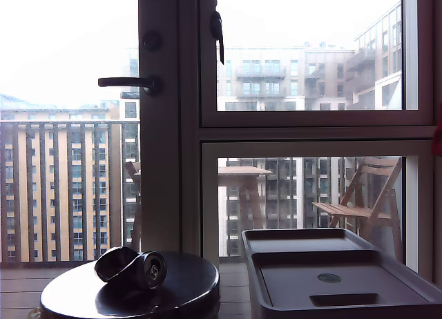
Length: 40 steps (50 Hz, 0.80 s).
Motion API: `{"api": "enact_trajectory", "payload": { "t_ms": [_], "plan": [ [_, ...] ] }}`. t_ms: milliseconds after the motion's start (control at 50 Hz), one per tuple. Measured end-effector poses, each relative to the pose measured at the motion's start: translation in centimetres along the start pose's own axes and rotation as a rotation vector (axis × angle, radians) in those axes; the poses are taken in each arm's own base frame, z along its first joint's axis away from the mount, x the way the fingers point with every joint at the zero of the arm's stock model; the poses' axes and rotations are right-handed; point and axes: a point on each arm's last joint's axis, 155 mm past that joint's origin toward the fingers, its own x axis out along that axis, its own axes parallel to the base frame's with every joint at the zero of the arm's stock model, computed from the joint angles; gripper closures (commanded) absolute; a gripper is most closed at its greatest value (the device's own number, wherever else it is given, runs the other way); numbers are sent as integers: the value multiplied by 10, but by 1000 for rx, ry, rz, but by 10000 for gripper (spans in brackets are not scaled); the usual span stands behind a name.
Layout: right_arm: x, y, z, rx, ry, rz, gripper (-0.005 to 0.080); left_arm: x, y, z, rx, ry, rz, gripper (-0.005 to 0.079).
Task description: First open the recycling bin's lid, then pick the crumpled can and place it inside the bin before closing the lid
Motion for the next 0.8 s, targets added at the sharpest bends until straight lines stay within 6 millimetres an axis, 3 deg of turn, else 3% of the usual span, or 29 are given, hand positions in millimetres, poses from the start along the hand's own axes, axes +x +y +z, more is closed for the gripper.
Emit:
{"api": "enact_trajectory", "payload": {
  "t_ms": [140, 300, 460, 640, 800],
  "plan": [
    [26, 14, -43, -155, 174, 141, 743, 19, -1, -18, 7, 91, -48, 765],
    [51, 23, -82, -298, 313, 249, 561, 37, 1, -45, -40, 189, -77, 765],
    [64, 17, -96, -462, 375, 234, 532, 47, 6, -45, -37, 182, -76, 765],
    [73, 12, -111, -523, 437, 226, 404, 53, 4, -49, -44, 188, -97, 765],
    [80, 6, -125, -567, 508, 202, 397, 53, 3, -49, -46, 189, -102, 765]
  ]
}}
